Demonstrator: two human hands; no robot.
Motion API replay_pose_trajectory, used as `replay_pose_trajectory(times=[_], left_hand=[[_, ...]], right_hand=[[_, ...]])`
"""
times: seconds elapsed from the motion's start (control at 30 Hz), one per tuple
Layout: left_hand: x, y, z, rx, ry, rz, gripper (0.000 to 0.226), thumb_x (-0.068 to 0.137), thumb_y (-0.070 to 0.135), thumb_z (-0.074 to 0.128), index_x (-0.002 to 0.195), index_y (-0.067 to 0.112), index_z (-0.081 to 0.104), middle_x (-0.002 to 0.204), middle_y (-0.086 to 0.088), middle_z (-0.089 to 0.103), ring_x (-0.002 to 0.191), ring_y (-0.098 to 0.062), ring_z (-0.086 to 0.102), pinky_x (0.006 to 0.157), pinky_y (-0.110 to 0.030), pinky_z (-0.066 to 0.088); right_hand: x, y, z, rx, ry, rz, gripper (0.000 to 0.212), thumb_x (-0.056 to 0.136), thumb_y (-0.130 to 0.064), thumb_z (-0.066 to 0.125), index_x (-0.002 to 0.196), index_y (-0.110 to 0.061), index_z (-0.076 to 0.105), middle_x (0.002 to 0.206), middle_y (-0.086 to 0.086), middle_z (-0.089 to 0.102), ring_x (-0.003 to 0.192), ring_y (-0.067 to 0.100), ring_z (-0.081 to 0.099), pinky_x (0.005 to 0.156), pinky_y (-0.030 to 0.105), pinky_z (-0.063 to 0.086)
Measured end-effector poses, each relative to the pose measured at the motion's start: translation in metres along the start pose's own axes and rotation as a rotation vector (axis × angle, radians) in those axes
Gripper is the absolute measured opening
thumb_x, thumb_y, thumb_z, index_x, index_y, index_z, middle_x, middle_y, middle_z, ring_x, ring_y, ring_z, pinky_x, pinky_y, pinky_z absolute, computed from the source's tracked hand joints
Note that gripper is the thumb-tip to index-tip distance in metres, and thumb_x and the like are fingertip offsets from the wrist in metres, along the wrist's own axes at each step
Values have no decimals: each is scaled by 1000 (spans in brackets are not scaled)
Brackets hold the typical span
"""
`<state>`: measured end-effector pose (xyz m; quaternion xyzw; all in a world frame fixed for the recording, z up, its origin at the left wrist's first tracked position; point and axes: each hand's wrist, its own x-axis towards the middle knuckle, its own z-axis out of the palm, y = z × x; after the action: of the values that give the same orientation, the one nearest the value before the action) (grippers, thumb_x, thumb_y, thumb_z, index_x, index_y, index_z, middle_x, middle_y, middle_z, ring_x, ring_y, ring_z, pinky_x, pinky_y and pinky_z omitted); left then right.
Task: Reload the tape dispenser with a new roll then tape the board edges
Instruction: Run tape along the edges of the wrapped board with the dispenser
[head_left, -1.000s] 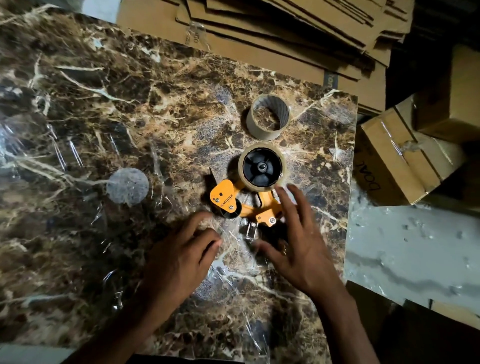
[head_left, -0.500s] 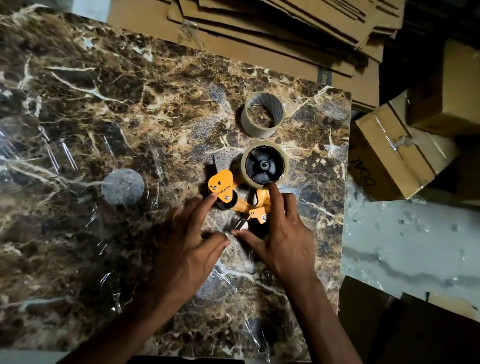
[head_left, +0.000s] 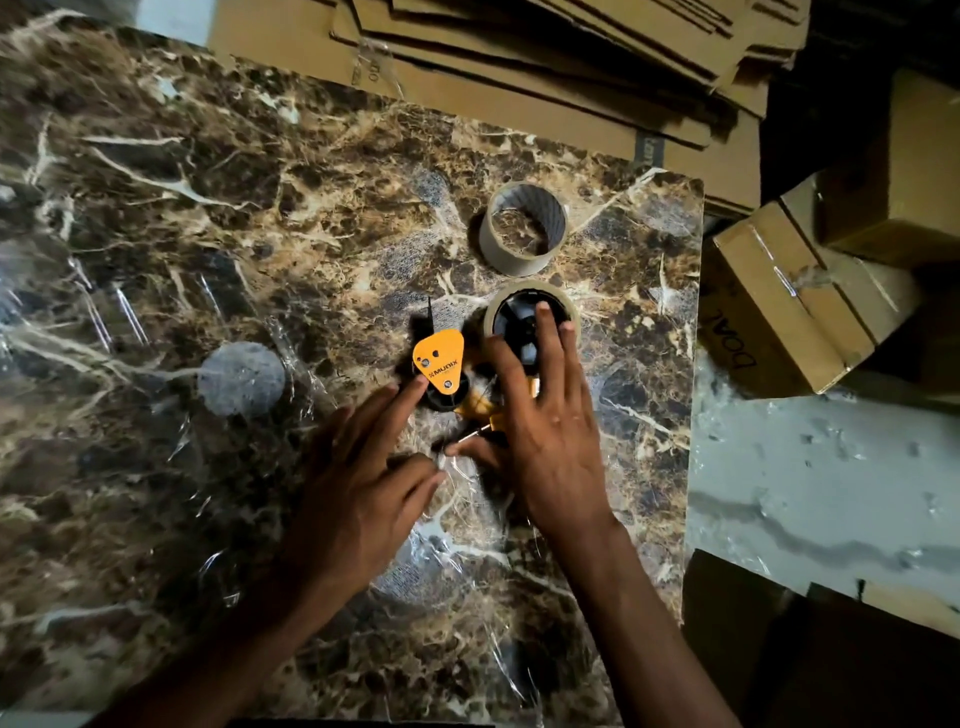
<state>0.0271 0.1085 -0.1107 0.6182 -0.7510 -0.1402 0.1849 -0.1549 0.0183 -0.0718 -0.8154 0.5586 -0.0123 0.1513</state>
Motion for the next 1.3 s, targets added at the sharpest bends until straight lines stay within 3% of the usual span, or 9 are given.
replay_pose_trajectory(times=[0.2, 0.37, 0.6, 0.73, 0.97, 1.07, 1.13, 1.2, 1.3], left_hand=[[8, -3, -4, -1, 50, 40, 26, 94, 37, 70, 79, 15, 72, 162, -13, 45, 142, -34, 48, 109, -55, 43], [14, -14, -7, -24, 74, 115, 25, 91, 30, 70, 75, 11, 71, 157, -15, 51, 130, -28, 57, 101, -47, 48], [40, -54, -31, -28, 74, 310, 23, 95, 22, 73, 74, 13, 74, 145, -2, 64, 112, -24, 71, 88, -38, 52], [43, -59, -32, -56, 78, 341, 25, 95, 22, 72, 71, 14, 72, 144, -1, 65, 109, -21, 72, 84, -38, 56], [45, -65, -33, -30, 66, 384, 27, 98, 26, 72, 75, 13, 74, 145, -2, 64, 109, -22, 71, 79, -38, 57], [41, -69, -31, 0, 71, 389, 31, 102, 31, 67, 82, 11, 77, 145, -7, 63, 114, -27, 70, 86, -42, 58], [38, -71, -30, -31, 74, 357, 32, 104, 34, 65, 88, 11, 80, 143, -7, 65, 114, -29, 70, 89, -45, 58], [33, -74, -29, -73, 82, 334, 28, 103, 33, 66, 93, 13, 82, 136, -6, 71, 113, -29, 71, 92, -45, 57], [23, -83, -25, -107, 77, 325, 30, 104, 35, 63, 96, 14, 84, 122, -3, 77, 104, -27, 74, 90, -42, 57]], right_hand=[[6, -1, -13, -29, -164, -88, 101, 83, -57, 60, 159, -35, -3, 165, 18, -25, 151, 47, -16, 121, 64, 16], [10, 1, -15, 68, -186, -25, 110, 74, -51, 78, 157, -31, 8, 167, 15, -19, 155, 38, -8, 125, 56, 11], [13, 0, -28, 98, -263, -50, 104, 81, -34, 77, 158, -36, 6, 165, 18, -25, 154, 40, -13, 124, 61, 8], [14, -7, -19, 128, -210, 32, 101, 86, -45, 72, 155, -37, -2, 166, 17, -22, 151, 38, -24, 123, 61, 2], [15, -17, -2, 64, -43, 157, 90, 90, -66, 48, 157, -29, 0, 168, 18, -8, 154, 39, -15, 123, 63, 7], [13, -13, -4, 64, -13, 103, 98, 87, -67, 57, 159, -30, 0, 168, 15, -14, 155, 36, -15, 124, 60, 8], [0, -10, -12, 153, 26, 173, 108, 79, -67, 68, 159, -34, 4, 170, 8, -10, 156, 31, -4, 124, 51, 12], [-25, -7, -17, 329, 55, 403, 106, 69, -69, 74, 153, -35, 18, 165, 1, 15, 147, 27, 31, 115, 45, 32], [-53, 2, -8, 690, -58, 674, 66, 69, -54, 83, 120, -37, 45, 116, -12, 66, 97, 19, 72, 84, 51, 61]])
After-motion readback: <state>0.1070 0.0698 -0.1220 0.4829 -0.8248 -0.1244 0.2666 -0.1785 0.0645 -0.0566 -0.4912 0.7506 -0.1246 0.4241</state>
